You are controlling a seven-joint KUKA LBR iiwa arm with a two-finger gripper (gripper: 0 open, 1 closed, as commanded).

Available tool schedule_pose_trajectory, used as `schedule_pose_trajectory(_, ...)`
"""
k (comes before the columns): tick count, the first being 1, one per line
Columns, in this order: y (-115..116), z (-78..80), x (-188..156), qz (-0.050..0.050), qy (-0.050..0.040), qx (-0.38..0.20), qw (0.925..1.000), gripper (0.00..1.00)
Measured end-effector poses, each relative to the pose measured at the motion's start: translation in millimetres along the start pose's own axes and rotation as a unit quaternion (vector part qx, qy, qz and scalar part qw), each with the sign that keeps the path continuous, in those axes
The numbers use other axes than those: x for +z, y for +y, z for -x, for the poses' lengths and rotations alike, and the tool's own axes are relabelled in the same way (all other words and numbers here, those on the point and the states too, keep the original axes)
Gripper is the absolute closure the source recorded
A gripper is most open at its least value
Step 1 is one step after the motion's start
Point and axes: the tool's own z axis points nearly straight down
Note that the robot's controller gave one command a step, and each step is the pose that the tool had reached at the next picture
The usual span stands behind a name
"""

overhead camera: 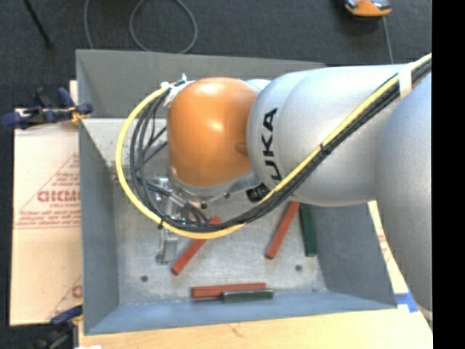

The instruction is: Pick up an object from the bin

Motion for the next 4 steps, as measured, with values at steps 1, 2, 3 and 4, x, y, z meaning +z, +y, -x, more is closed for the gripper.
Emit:
schedule_pose_trajectory(1, -69.5, 41.5, 146.5, 0.001, -0.0013, 0.150, 0.9887, 0.00)
schedule_pose_trajectory(2, -117.0, -14.6, 145.6, -0.001, -0.0019, 0.146, 0.9893, 0.00)
schedule_pose_trajectory(3, -181.1, -36.3, 142.1, 0.002, -0.0149, 0.186, 0.9823, 0.00)
schedule_pose_trajectory(4, -248.4, -29.6, 140.4, 0.000, -0.0071, 0.222, 0.9751, 0.00)
